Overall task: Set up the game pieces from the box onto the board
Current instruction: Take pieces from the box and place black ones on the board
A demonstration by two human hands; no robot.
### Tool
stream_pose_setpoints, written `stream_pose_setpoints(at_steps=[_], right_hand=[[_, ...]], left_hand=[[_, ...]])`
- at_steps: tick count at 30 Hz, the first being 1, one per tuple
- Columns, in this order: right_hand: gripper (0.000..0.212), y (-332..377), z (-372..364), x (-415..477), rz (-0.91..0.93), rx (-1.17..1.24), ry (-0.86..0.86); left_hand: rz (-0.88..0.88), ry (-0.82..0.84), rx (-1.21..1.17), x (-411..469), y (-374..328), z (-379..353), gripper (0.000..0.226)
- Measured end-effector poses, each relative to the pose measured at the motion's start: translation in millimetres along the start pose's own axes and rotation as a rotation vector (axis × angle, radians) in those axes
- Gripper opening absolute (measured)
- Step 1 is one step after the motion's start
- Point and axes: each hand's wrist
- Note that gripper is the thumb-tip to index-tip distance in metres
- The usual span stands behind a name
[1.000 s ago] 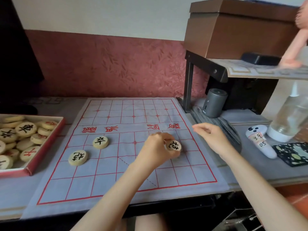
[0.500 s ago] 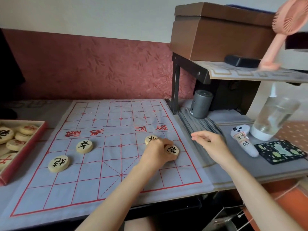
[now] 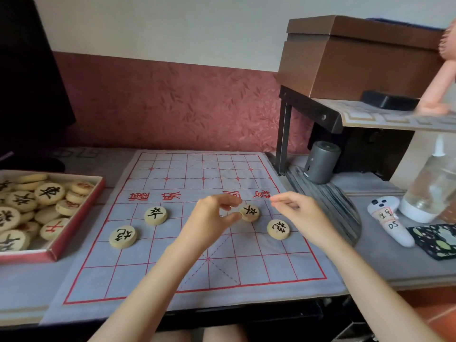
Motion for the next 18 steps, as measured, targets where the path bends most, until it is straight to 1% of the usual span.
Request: stream_pose_setpoints(at_steps=[4,7,11,14,18], right_hand=[[0.017,31.4,-37.3,2.8,0.024,0.001,0.121],[0.024,49.7,-62.2,5.3,0.051,-0.052,0.211],[0.029,73.8,-96.6,9.3,0.085,-0.099,0.298],[0.028,91.1,-124.9,9.6,0.122,-0.115,0.359],[0.028,113.2,-165.0,8.2,0.162,-0.118,0.421]], left_hand=[[0.057,-0.073,0.068,-6.8,27.4,49.5,0.029],[0.129,-0.127,0.095,-14.7,47.8,82.1,0.029],[0.168,-0.259,0.196,-34.7,73.4,132.1,0.029],[0.213,-0.335,0.233,-54.6,91.9,167.6,0.026],[0.293,-0.451,0.34,-76.7,120.0,205.2,0.026]])
Point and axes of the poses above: each hand's wrist, its own x-axis towards the middle knuckle, its own z-axis out of the back of the hand, y = z × x, and after that the axes turned 4 degrees about -y, right-handed
